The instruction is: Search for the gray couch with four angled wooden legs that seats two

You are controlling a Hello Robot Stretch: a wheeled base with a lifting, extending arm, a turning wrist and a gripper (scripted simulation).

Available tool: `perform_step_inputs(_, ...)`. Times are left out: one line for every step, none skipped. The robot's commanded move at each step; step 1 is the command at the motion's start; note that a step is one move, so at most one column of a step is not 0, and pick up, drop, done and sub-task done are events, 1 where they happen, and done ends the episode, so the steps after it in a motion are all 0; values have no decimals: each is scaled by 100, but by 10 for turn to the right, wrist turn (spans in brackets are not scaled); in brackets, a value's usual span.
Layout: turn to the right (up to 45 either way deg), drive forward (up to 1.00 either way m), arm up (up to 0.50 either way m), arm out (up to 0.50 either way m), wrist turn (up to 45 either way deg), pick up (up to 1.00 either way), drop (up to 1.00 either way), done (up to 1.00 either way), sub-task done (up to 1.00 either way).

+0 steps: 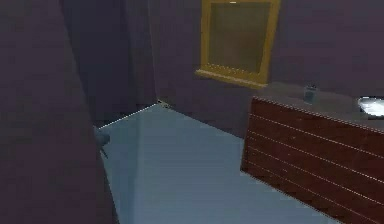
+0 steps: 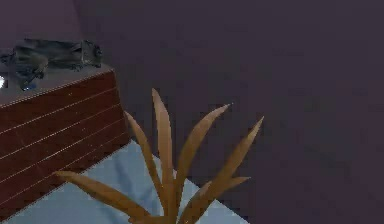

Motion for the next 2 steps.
perform_step_inputs(0,90,0,0,0,0,0,0,0)
perform_step_inputs(-450,0,0,0,0,0,0,0,0)
